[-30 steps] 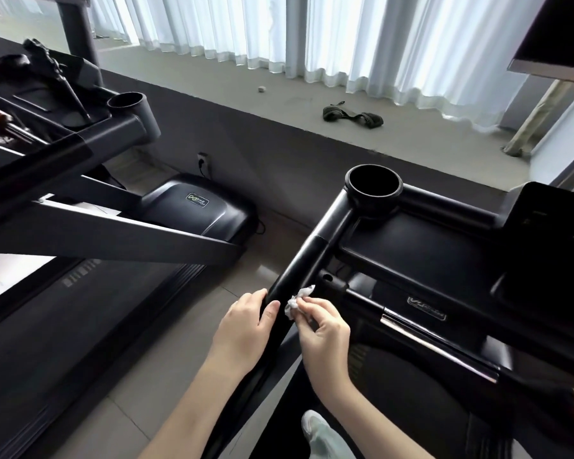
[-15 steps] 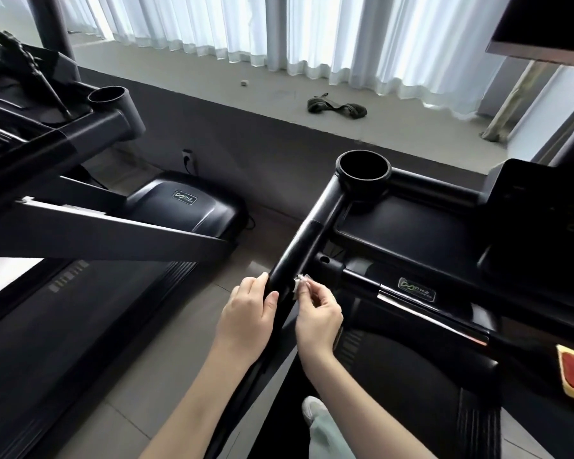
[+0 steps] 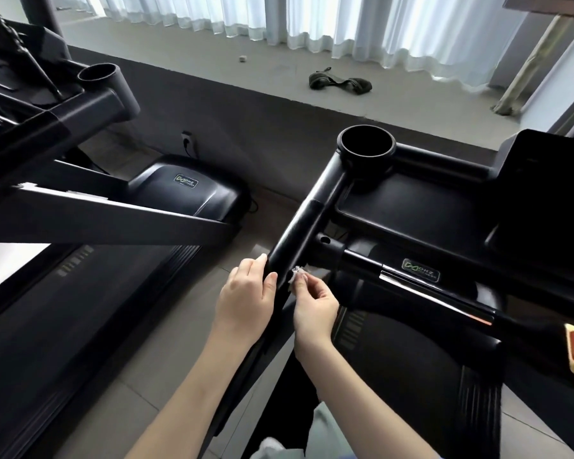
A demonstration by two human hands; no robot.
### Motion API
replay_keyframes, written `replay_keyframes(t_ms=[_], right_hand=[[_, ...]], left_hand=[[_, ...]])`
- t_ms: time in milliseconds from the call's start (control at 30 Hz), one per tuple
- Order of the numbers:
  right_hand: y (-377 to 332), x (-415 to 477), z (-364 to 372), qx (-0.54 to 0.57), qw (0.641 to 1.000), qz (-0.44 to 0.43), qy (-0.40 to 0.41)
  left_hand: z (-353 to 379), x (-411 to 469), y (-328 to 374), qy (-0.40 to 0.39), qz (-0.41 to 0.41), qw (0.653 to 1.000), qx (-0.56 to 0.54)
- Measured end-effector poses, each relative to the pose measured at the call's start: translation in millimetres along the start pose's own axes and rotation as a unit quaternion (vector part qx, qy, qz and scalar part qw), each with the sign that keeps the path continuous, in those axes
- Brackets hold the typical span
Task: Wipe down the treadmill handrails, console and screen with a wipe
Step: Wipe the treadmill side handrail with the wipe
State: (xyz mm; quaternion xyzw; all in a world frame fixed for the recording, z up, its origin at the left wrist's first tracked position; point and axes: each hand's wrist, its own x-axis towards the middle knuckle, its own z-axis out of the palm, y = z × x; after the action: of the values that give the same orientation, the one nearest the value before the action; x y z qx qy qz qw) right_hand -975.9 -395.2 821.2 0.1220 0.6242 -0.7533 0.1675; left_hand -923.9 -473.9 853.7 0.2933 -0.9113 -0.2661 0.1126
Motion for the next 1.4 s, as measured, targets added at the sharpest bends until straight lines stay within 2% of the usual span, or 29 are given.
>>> replay_keyframes(t_ms=[133, 333, 500, 733, 933, 1167, 1400], right_hand=[[-10, 16, 7, 0.031, 0.998, 0.04, 0.04], [-5, 6, -4, 0.021, 0.996, 0.084, -0.009], [-17, 24, 0, 0.012, 0.992, 0.117, 0.045], [-1, 18, -13, 0.035, 0.993, 0.104, -0.031], [4, 27, -3, 0.078, 0.993, 0.089, 0.018], [20, 8, -10, 0.12, 0.989, 0.065, -0.048], [22, 18, -9, 0.089, 0.995, 0.046, -0.011]], left_hand=[[1, -1, 0, 0.004, 0.006, 1.0, 0.015], [-1, -1, 3, 0.017, 0.006, 0.999, 0.031], [-1, -3, 6, 0.01, -0.007, 0.999, 0.045], [1, -4, 5, 0.05, -0.002, 0.996, 0.075], [2, -9, 5, 0.087, 0.018, 0.992, 0.085], [5, -10, 1, 0.108, 0.05, 0.988, 0.103], [12, -16, -3, 0.11, 0.047, 0.988, 0.098]])
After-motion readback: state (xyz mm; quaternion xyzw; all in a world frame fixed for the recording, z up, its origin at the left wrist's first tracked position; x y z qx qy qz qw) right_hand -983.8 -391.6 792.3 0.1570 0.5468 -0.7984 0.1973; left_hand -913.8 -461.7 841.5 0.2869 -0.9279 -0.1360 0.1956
